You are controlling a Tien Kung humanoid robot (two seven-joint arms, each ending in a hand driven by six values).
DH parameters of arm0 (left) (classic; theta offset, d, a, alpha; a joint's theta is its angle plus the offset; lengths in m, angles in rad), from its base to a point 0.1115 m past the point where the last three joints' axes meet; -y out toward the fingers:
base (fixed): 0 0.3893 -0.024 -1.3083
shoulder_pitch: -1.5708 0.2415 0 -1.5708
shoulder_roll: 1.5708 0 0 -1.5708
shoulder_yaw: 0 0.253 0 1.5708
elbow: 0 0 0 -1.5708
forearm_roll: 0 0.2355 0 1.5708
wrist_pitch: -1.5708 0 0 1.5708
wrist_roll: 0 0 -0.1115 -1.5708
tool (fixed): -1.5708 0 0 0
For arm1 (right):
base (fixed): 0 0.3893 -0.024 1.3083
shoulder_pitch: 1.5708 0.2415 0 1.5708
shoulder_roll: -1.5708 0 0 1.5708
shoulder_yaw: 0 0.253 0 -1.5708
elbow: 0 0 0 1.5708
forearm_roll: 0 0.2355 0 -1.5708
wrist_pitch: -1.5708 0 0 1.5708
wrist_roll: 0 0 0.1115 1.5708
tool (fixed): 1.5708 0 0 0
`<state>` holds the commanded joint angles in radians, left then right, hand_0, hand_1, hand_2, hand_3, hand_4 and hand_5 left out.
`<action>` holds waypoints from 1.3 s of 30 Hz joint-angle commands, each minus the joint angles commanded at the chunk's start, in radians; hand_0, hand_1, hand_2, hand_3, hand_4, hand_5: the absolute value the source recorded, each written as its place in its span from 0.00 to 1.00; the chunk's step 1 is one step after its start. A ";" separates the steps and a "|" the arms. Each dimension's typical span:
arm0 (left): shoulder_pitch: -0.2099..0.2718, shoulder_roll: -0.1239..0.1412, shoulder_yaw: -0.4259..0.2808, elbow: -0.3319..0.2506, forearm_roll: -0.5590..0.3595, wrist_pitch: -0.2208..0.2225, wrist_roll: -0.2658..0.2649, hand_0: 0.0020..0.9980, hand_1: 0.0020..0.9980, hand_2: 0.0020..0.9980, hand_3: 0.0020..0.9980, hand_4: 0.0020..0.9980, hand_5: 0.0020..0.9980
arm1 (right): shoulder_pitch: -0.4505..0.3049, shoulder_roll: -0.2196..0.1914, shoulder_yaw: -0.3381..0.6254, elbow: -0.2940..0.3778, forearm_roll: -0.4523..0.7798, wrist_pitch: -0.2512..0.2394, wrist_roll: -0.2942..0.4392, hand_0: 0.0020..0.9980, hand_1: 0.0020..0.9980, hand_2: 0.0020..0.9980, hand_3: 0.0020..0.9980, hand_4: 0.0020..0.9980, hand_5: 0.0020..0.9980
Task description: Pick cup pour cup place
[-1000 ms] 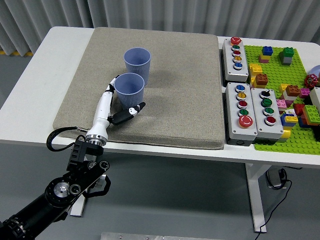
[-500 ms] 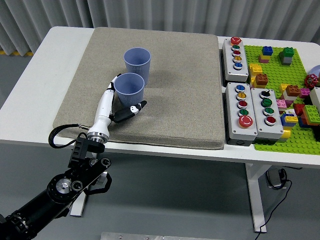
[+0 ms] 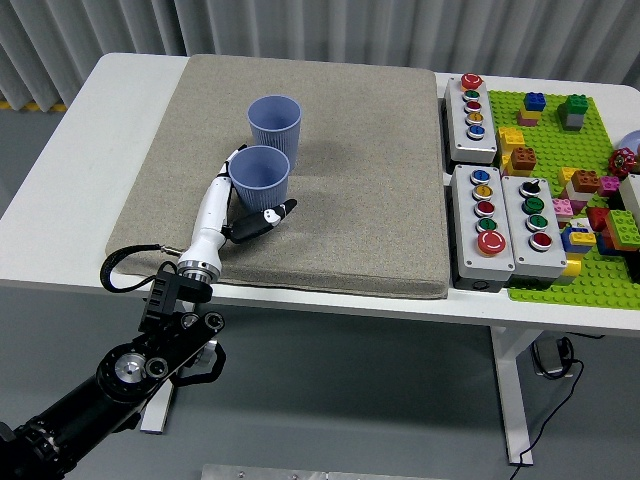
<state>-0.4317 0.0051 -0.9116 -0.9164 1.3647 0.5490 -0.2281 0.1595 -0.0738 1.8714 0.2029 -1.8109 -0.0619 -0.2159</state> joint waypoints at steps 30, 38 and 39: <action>-0.007 -0.005 0.017 -0.002 -0.154 -0.016 -0.051 0.63 0.73 0.97 1.00 0.96 0.33 | -0.005 0.001 0.004 0.001 -0.009 0.002 -0.001 0.70 0.71 0.67 0.63 0.05 0.31; -0.012 -0.005 0.025 -0.001 -0.179 0.005 -0.068 0.61 0.69 0.88 1.00 0.96 0.32 | -0.001 0.000 0.001 0.001 -0.005 0.002 -0.002 0.70 0.71 0.67 0.63 0.05 0.31; -0.013 -0.005 0.026 0.000 -0.180 0.006 -0.069 0.61 0.69 0.88 1.00 0.96 0.32 | 0.000 0.000 0.001 0.001 -0.005 0.002 -0.002 0.70 0.71 0.67 0.63 0.05 0.31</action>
<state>-0.4446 0.0000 -0.8859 -0.9169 1.1843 0.5552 -0.2972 0.1591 -0.0734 1.8727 0.2035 -1.8154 -0.0601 -0.2175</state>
